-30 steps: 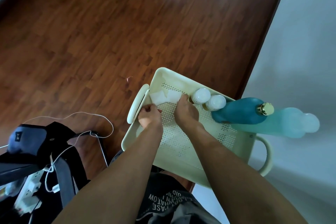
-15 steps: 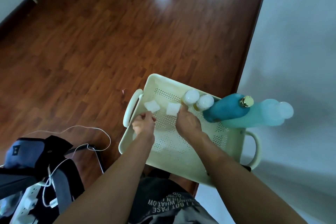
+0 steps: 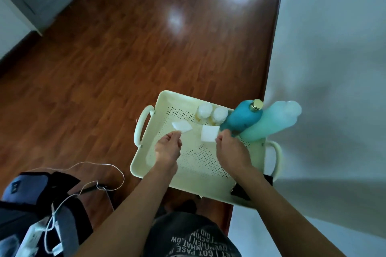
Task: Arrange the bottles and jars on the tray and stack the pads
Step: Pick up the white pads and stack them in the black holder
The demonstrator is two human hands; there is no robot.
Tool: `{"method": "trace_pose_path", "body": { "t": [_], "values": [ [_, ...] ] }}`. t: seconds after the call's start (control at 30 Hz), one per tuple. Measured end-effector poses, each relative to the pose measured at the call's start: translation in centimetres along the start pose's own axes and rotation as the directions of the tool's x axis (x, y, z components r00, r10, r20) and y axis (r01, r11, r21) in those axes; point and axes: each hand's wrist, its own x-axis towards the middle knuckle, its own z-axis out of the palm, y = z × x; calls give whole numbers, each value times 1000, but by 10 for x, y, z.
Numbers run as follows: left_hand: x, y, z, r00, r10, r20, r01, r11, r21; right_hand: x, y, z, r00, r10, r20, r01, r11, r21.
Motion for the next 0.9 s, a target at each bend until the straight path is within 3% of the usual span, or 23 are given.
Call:
{"method": "trace_pose_path", "body": {
  "t": [0.23, 0.47, 0.67, 0.9],
  "values": [
    [-34, 8, 8, 937, 35, 348, -8, 997, -81, -39, 53, -45, 987, 20, -160, -5, 996, 89],
    [-64, -2, 29, 832, -8, 555, 11, 1000, -3, -75, 104, -70, 979, 141, -150, -107, 970, 217],
    [-76, -19, 39, 786, -62, 615, -6, 994, 108, -105, 131, -65, 965, 257, -45, -212, 875, 435],
    [-78, -36, 40, 780, -95, 619, -6, 987, 158, -140, 141, -44, 960, 268, 83, -274, 831, 484]
  ]
}}
